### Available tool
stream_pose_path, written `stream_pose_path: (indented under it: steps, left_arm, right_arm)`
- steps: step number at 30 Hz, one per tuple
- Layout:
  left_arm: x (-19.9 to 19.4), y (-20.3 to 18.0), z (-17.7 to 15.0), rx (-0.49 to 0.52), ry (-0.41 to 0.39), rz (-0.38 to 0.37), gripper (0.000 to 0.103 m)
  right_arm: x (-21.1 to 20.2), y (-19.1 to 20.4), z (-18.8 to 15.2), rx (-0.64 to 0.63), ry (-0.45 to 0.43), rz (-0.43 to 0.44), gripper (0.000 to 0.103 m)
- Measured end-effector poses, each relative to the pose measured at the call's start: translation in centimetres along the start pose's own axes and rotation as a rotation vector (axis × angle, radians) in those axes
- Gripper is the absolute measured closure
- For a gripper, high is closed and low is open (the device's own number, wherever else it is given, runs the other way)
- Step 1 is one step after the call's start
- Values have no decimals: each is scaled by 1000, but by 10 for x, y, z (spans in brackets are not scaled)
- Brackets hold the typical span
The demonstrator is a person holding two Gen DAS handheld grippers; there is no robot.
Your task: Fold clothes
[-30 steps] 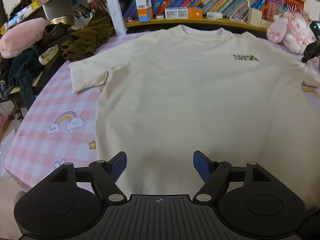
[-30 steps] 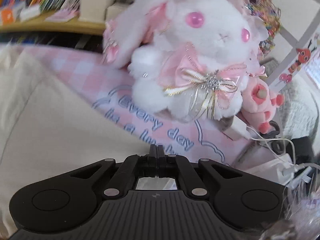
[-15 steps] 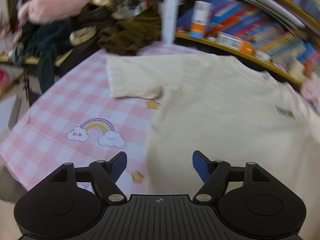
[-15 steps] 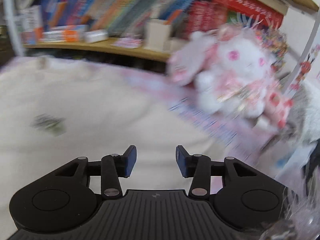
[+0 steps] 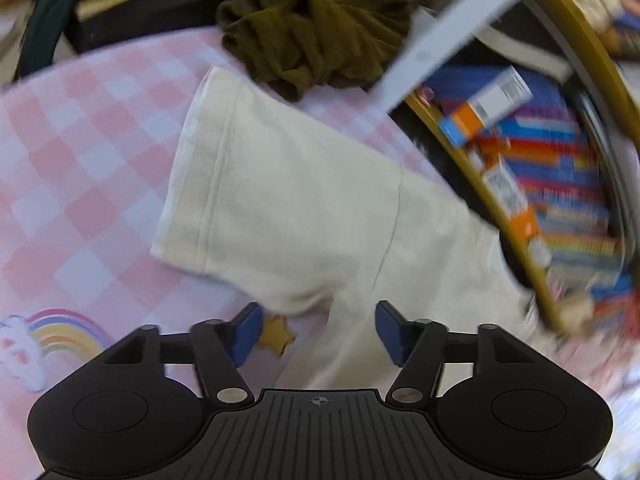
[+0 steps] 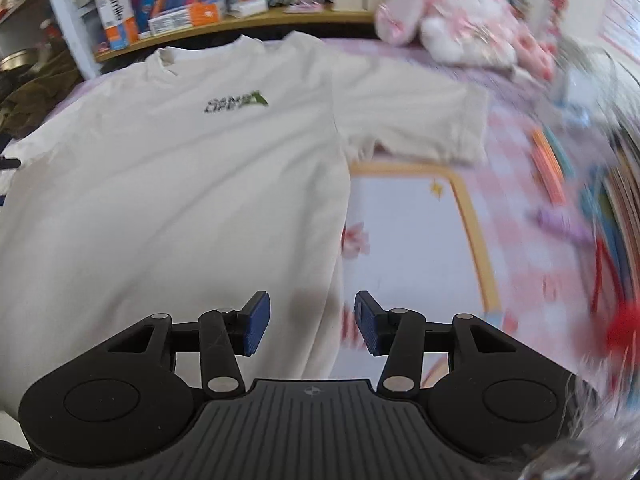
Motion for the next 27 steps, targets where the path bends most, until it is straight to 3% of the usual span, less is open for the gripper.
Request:
stream_pose_path:
  steps: [1, 4, 6, 9, 13, 16, 18, 19, 24, 26, 27]
  left_arm:
    - [1, 0, 3, 9, -10, 5, 81]
    - [3, 0, 13, 35, -39, 18, 98]
    - [5, 0, 19, 53, -59, 27, 98]
    - [-4, -2, 27, 194, -160, 49, 98]
    - [16, 19, 29, 170, 12, 41, 96]
    - [-5, 26, 24, 123, 13, -93, 85]
    - [-11, 26, 14, 111, 60, -149, 74]
    - [-12, 26, 8, 107, 87, -174, 74]
    - [-3, 29, -4, 16, 133, -188, 74]
    - [3, 29, -4, -41, 143, -185, 74]
    - [7, 29, -3, -73, 147, -184, 74]
  right_arm:
    - [-2, 3, -6, 9, 2, -8, 59]
    - [-5, 10, -21, 27, 18, -48, 64]
    - [-5, 14, -31, 40, 31, -76, 65]
    - [-6, 17, -41, 57, 40, -102, 65]
    - [-9, 19, -45, 62, 44, -119, 64]
    - [-16, 17, -48, 54, 39, -141, 62]
    - [-19, 15, -53, 65, 44, -144, 62]
    - [-20, 14, -55, 72, 46, -143, 62]
    - [-27, 17, -68, 98, 57, -109, 63]
    - [-30, 21, -69, 77, 68, -96, 85]
    - [-30, 22, -69, 67, 72, -99, 89]
Point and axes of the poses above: each gripper's, at about its wrist camera, not at the fingertips, and x roughly the way its jaws point, y to its left, z to its top, the point moved 5 cm from there along x, roughly the way its jaws point, and after that the axes turned 4 degrees about -y, right-handed, at the moved point
